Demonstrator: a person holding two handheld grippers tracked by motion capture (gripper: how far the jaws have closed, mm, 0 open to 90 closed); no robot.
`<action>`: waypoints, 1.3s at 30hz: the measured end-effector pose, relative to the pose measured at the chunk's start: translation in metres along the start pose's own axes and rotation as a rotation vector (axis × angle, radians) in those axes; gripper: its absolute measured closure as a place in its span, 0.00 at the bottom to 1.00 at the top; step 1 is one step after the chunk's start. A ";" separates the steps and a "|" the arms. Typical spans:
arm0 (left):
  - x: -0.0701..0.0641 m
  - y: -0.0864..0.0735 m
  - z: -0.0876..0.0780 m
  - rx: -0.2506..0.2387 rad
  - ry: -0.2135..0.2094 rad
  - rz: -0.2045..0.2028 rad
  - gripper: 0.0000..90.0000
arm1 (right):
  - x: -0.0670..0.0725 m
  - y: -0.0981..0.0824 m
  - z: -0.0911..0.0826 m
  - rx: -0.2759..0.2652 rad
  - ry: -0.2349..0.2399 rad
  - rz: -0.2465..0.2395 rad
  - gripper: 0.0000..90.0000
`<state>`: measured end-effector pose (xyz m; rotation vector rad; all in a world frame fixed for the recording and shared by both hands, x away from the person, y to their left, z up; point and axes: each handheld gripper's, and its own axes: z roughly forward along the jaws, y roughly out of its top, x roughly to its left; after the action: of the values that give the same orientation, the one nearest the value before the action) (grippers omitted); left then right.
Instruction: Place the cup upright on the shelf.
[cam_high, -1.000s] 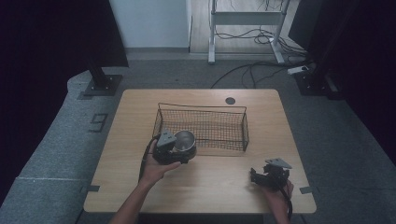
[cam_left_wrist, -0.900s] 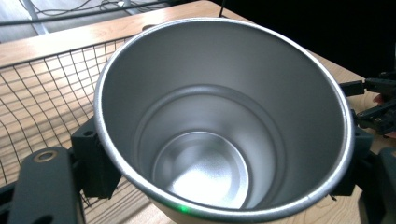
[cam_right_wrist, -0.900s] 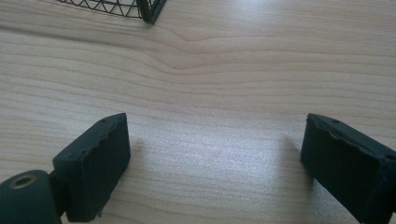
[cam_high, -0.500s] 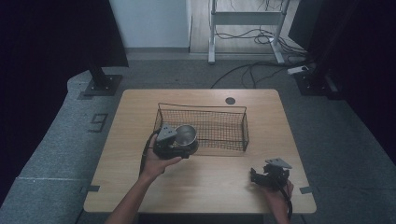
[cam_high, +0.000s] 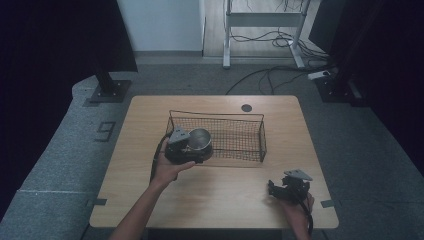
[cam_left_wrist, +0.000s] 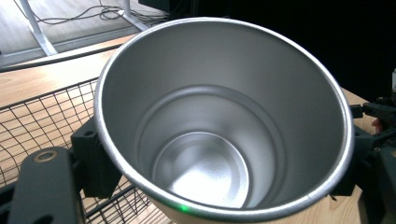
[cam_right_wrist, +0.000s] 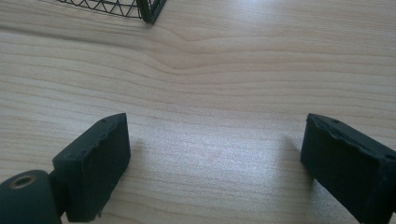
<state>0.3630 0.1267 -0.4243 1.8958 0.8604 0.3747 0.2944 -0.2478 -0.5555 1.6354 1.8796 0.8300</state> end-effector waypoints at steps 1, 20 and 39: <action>0.001 0.000 0.000 0.002 0.000 -0.001 0.21 | 0.000 0.000 0.000 0.000 0.000 0.000 0.09; 0.018 0.007 0.011 0.024 0.017 -0.027 0.21 | 0.000 0.000 0.000 -0.002 0.001 -0.001 0.09; 0.032 0.015 0.019 0.038 0.051 -0.039 0.21 | 0.000 0.000 0.000 0.001 0.000 0.000 0.09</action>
<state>0.4027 0.1321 -0.4235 1.9088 0.9436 0.3866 0.2943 -0.2477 -0.5555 1.6359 1.8807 0.8295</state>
